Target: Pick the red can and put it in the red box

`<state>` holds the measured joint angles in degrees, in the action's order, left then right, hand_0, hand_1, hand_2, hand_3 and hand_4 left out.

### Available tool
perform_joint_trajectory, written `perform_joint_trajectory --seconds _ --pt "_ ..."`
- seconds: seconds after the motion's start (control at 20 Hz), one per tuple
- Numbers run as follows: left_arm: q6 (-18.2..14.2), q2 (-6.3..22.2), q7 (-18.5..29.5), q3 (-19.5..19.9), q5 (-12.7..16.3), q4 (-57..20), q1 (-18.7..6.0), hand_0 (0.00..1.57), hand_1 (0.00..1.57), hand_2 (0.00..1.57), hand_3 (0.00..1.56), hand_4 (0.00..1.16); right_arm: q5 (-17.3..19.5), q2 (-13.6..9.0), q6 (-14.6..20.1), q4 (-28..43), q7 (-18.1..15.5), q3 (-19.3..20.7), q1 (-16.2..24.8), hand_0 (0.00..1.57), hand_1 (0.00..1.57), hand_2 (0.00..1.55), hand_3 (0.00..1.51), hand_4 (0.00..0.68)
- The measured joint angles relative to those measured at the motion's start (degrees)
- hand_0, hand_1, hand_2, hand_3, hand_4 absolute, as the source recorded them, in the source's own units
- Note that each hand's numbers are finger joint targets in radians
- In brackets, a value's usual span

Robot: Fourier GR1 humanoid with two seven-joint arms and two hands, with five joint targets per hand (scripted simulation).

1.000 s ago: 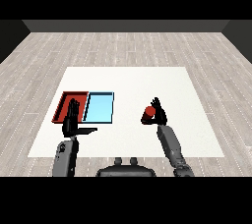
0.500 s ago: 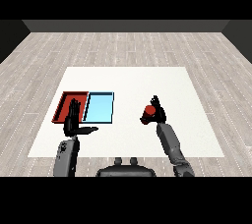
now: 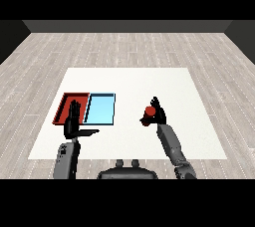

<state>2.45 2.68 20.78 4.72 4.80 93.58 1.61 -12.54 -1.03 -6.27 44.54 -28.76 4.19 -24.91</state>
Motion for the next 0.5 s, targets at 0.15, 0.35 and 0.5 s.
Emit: perform_joint_trajectory --seconds 0.15,0.35,0.5 --pt "-0.08 -0.14 -0.24 -0.33 -0.18 0.76 0.55 0.0 0.0 0.0 0.0 0.0 -0.68 0.52 2.01 1.38 1.42 -1.32 0.33 0.81 0.81 0.92 0.8 0.0" --pt "-0.57 -0.58 -0.54 -0.94 -0.65 0.77 -0.03 0.0 0.0 0.0 0.0 0.0 -0.07 -0.1 4.47 1.44 1.54 -1.71 0.85 1.48 1.48 1.47 1.44 0.662" --pt "0.04 -0.14 -0.91 -0.6 0.03 1.73 0.52 0.0 0.0 0.0 0.0 0.0 1.38 0.18 6.38 3.14 1.92 -2.39 2.29 1.5 1.5 1.46 1.44 0.667"
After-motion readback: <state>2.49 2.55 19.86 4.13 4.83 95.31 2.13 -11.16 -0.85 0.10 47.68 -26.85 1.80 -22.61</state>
